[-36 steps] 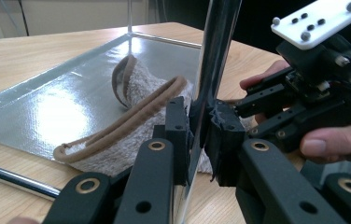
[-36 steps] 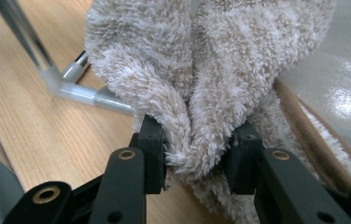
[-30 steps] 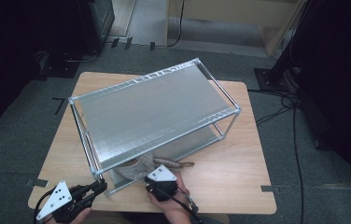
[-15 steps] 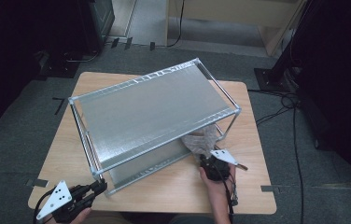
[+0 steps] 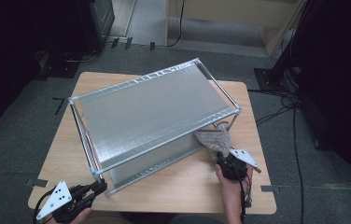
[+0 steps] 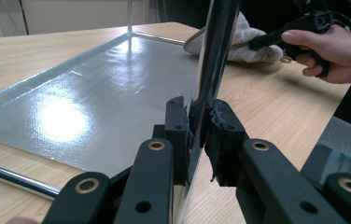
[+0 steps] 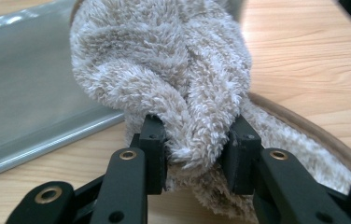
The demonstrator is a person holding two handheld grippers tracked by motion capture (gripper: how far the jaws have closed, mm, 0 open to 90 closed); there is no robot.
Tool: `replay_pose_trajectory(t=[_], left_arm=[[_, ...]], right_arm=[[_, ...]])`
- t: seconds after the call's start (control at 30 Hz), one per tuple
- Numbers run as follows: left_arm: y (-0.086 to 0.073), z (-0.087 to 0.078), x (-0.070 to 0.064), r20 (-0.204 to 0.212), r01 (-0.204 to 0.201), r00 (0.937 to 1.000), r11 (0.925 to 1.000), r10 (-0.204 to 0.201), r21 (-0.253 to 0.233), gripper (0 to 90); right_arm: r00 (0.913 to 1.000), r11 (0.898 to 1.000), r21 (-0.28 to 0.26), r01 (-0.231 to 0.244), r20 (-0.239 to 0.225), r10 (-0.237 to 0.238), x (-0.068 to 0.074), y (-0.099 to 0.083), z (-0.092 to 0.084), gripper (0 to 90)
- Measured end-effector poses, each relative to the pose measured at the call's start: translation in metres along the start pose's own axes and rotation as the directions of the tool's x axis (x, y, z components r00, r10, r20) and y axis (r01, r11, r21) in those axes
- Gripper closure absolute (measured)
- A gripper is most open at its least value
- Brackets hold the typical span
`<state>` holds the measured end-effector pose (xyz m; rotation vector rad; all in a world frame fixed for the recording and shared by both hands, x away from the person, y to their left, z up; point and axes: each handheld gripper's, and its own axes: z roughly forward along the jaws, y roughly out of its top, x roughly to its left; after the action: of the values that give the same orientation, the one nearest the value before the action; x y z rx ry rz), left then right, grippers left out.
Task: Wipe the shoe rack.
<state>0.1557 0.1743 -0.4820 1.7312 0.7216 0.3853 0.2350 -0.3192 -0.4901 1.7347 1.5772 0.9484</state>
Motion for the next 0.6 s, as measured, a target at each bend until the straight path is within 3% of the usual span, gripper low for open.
replay_pose_trajectory(t=[0.4,0.6], left_arm=[[0.0,0.0,0.0,-0.001,0.005,1.0,1.0,-0.005,0.0,79.6],[0.0,0.0,0.0,-0.011,0.006,0.9999,1.0,-0.006,0.001,79.6]], right_arm=[[0.9917,0.999,-0.011,-0.05,0.118,0.051,-0.052,-0.006,-0.029,66.1],[0.9753,0.995,0.002,-0.096,0.2,0.093,-0.071,-0.014,-0.037,67.0]])
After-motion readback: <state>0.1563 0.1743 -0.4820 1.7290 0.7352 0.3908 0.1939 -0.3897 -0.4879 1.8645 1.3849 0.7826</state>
